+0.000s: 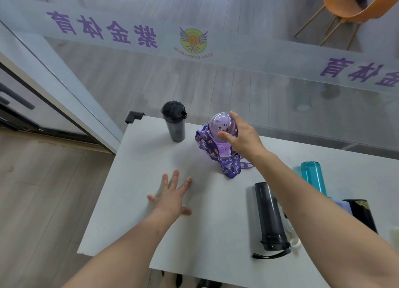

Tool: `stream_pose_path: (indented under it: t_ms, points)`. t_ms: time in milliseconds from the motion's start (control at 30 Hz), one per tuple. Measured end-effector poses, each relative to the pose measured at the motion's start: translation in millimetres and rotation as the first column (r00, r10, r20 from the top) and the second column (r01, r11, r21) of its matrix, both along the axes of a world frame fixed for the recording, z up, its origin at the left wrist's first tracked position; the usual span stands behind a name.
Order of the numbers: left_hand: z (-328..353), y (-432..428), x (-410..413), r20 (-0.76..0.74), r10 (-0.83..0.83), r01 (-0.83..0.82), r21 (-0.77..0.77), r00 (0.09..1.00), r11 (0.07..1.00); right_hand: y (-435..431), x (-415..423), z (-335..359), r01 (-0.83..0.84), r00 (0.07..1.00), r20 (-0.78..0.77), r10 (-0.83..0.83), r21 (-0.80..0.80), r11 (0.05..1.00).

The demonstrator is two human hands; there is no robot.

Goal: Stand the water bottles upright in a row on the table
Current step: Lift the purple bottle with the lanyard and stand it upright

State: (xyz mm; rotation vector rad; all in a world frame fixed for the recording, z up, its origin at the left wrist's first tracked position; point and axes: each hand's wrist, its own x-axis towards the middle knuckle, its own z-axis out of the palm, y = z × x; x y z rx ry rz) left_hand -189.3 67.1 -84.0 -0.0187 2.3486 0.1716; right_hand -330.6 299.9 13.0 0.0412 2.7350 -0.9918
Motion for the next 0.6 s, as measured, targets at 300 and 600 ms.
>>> stream_pose_path:
  t_ms: [300, 600]
  points:
    - [-0.3, -0.5, 1.5, -0.004, 0.001, -0.001, 0.001, 1.0, 1.0, -2.3, 0.7, -3.9, 0.018, 1.0, 0.006, -0.018, -0.033, 0.999]
    - [-0.7, 0.2, 2.7, -0.002, -0.01, 0.01, -0.002, 1.0, 1.0, 5.9, 5.9, 4.4, 0.076, 0.995, 0.069, -0.07, -0.093, 0.993]
